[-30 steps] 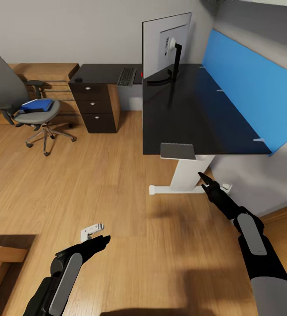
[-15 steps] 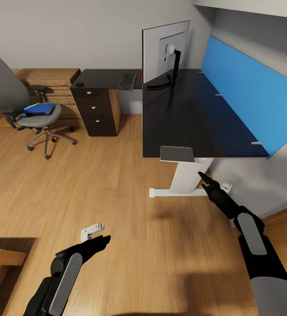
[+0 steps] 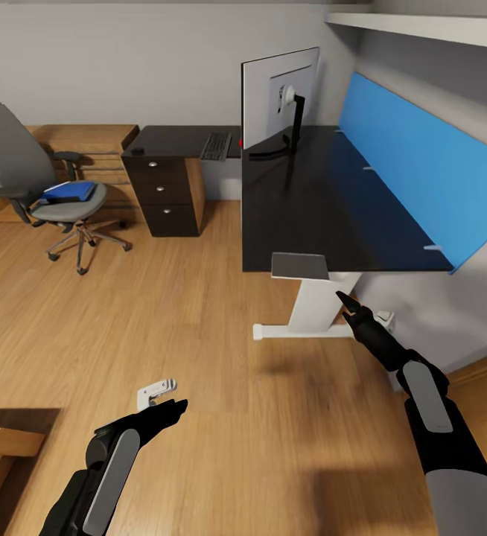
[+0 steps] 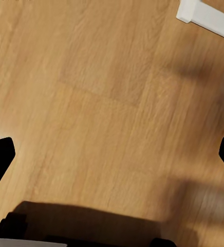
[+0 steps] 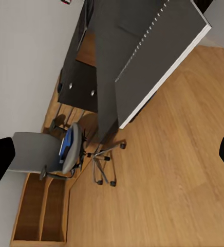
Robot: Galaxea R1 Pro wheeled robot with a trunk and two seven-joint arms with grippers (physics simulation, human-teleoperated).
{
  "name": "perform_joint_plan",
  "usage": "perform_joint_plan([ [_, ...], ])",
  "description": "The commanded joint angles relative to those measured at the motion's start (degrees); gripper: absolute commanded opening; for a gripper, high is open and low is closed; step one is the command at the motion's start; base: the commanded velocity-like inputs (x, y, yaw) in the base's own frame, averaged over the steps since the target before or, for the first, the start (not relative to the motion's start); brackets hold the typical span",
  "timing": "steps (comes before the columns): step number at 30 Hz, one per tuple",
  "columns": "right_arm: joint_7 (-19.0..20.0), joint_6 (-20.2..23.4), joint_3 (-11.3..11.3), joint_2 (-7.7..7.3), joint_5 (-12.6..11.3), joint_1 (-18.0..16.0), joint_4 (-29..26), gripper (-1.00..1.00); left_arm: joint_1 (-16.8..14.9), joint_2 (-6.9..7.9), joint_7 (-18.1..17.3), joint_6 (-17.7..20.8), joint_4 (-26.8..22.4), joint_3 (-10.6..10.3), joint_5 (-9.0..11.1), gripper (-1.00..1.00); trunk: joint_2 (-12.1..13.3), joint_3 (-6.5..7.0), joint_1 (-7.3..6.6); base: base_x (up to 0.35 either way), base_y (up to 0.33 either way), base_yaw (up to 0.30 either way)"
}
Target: In the bedroom, organize the workspace by keeping the computer under the desk, ensuring the monitor is on the desk, placing the keyboard on the desk next to the monitor, placing the mouse on the desk next to the keyboard, moving the folder from the swivel chair onto the desk next to the mouse, stacking the notebook on top of the folder with the pen on top of the notebook, and positioning the swivel chair next to the desk.
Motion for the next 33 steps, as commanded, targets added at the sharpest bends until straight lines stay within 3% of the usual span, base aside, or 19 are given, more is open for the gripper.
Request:
perform_joint_plan([
  [1, 0.08, 0.39, -0.11, 0.01, -0.25, -0.03, 0.0, 1.0, -0.03, 0.0, 0.56, 0.13, -0.06, -0.03, 0.61, 1.0, -0.03, 0.06, 0.0, 0.0, 0.0, 0.0],
  [33, 0.08, 0.32, -0.09, 0.19, -0.31, -0.03, 0.14, 1.0, -0.03, -0.01, 0.56, 0.13, -0.06, -0.03, 0.57, 1.0, -0.03, 2.99, 0.0, 0.0, 0.0, 0.0],
])
